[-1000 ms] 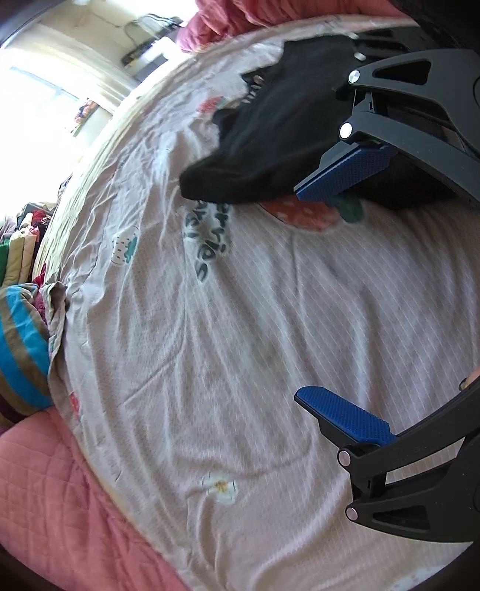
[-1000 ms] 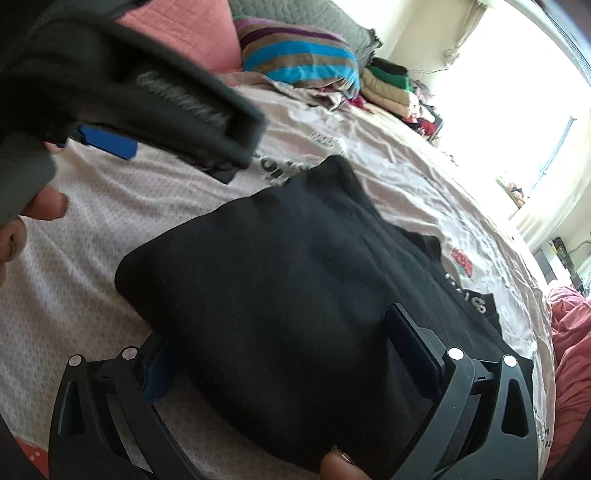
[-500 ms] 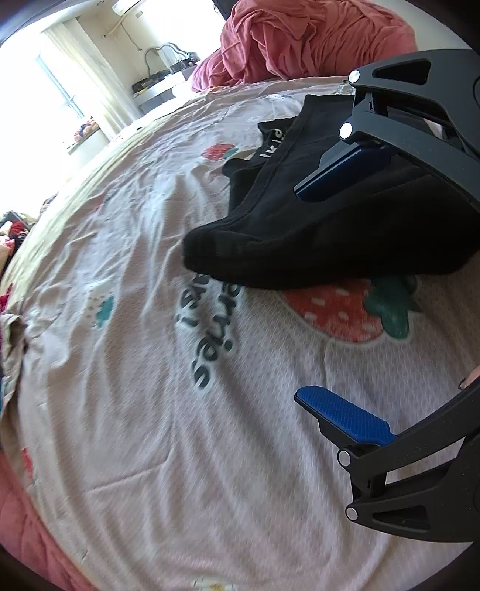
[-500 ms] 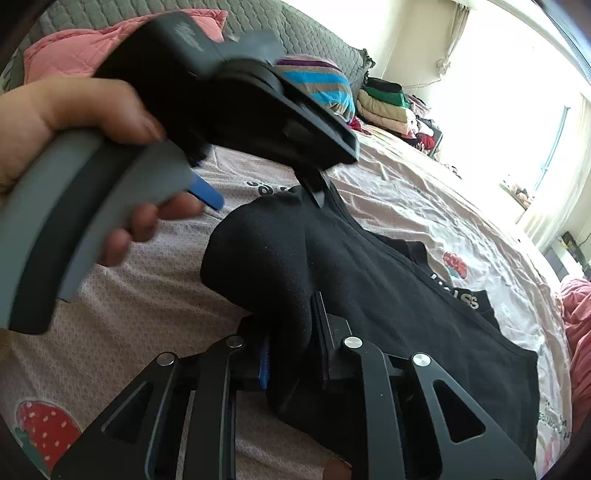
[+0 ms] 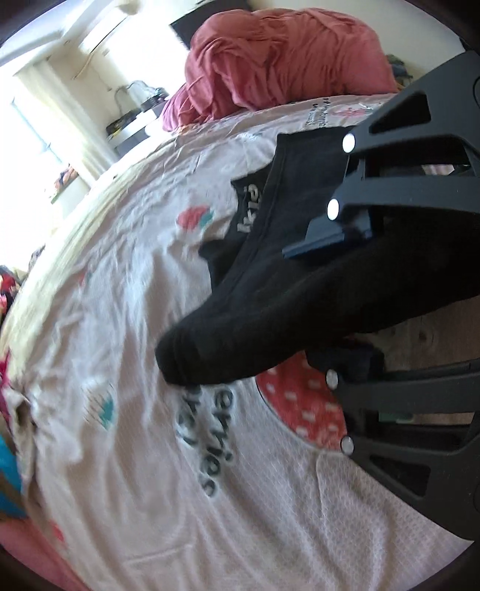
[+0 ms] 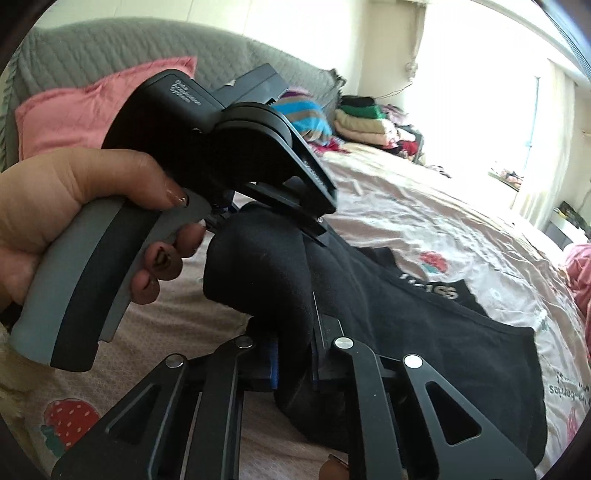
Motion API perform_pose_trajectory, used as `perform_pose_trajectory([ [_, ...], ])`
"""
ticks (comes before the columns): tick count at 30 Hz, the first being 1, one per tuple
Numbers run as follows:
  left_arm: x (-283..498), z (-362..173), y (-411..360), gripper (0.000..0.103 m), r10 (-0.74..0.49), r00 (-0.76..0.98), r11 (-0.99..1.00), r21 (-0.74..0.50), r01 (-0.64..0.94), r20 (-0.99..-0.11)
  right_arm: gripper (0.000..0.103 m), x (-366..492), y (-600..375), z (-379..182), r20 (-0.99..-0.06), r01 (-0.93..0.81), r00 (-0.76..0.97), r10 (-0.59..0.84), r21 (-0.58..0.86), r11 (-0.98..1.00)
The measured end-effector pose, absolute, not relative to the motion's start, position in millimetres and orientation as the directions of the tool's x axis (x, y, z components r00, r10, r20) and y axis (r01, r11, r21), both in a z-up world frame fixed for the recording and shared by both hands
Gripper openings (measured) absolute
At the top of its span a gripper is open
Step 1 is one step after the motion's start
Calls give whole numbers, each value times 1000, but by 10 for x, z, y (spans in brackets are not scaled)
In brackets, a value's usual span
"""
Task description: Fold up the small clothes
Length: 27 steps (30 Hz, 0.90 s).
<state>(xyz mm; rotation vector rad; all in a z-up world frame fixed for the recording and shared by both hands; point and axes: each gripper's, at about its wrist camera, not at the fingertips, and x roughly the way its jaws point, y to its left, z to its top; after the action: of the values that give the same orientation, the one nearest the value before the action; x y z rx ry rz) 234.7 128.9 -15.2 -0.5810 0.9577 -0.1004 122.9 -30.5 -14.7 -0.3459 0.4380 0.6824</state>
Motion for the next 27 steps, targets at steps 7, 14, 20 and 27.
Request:
perform_pose_trajectory([
  [7, 2330, 308, 842, 23, -327, 626, 882, -467, -67, -708, 9, 1239, -807, 54, -412, -603, 741, 531, -58, 796],
  [14, 2353, 549, 382, 23, -322, 636, 909, -417, 0, -702, 9, 1219, -1231, 152, -371, -552, 770, 519, 20, 834],
  [20, 2379, 630, 73, 23, -325, 631, 919, -392, 35, -704, 9, 1189, -1462, 171, -357, -523, 787, 504, 51, 851],
  [27, 2455, 633, -227, 23, -324, 612, 928, -367, 58, -722, 9, 1208, -1720, 156, -361, -490, 795, 487, 90, 867],
])
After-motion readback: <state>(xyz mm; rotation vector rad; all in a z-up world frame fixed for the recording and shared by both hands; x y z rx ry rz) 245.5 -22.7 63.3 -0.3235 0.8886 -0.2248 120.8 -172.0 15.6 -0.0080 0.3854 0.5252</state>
